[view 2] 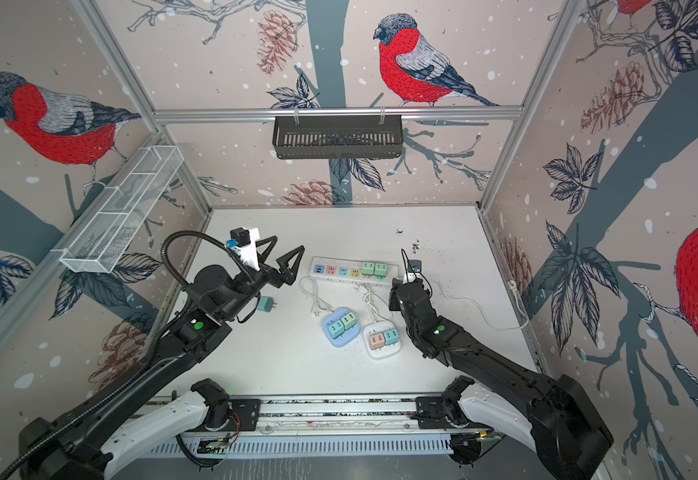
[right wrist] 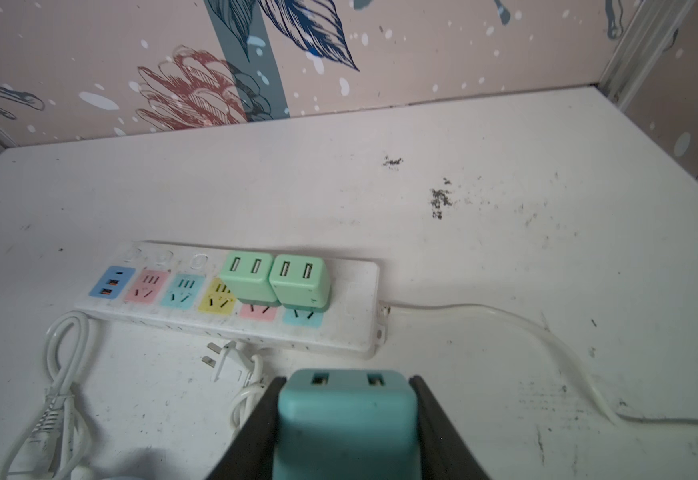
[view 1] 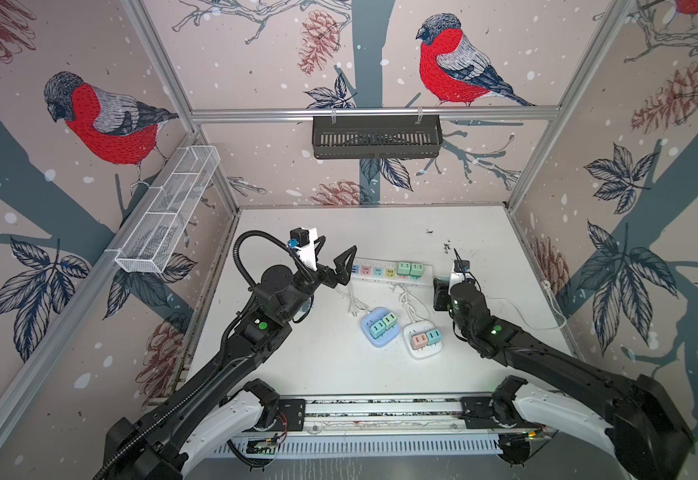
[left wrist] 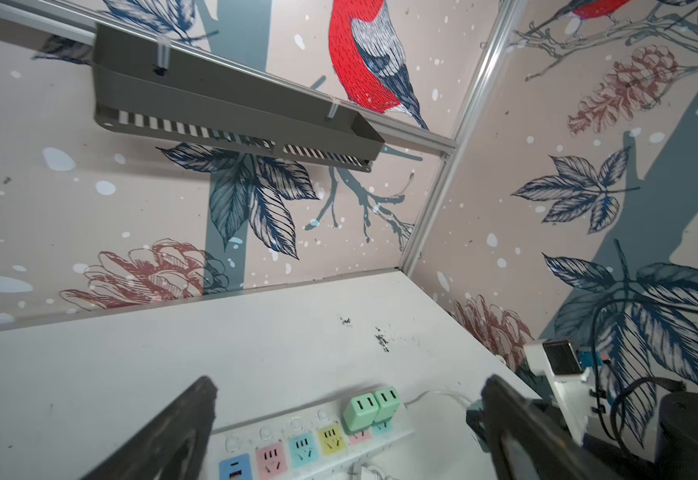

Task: Insert the plug
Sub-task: 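Lift the teal adapter with the right gripper while the left gripper reaches toward it, then close the left gripper on the teal adapter held by the right gripper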

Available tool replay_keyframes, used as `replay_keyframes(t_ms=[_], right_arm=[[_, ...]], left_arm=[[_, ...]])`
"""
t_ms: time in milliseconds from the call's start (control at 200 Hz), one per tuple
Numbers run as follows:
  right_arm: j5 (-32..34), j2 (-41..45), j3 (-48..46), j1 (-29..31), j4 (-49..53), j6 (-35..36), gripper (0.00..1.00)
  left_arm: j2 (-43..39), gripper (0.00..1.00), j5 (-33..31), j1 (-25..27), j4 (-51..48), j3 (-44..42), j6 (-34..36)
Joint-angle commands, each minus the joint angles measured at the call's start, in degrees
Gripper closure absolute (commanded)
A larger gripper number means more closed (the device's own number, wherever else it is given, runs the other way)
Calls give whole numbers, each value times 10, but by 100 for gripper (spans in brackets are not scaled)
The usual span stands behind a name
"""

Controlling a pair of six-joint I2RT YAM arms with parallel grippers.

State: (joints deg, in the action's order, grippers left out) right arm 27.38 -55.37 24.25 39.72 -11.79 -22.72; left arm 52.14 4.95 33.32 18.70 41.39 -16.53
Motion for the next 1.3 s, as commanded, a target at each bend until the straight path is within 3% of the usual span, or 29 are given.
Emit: replay_keyframes(t_ms=[0,105,295,345,580,861,1296], right_arm=[[26,37,-31,18,-96,57,99],[-1,70,-73,26,-166,96,100],[-206,141,-145,31,-248,245,100],[-232,167,-169,36,-266,280,100],[-192,237,-219,70,-301,344,100],[-125,221,-226,118,-328,379,100],[-53,217,-234,181,-359,430,99]], left_arm=[[19,1,102,-1,-8,16,25],[44,2,153,2,-17,29,35],[95,7,166,38,-70,73,76],[111,7,159,57,-88,87,94],[194,12,213,98,-143,148,126],[286,23,240,133,-225,225,156],[356,33,266,188,-309,284,219]])
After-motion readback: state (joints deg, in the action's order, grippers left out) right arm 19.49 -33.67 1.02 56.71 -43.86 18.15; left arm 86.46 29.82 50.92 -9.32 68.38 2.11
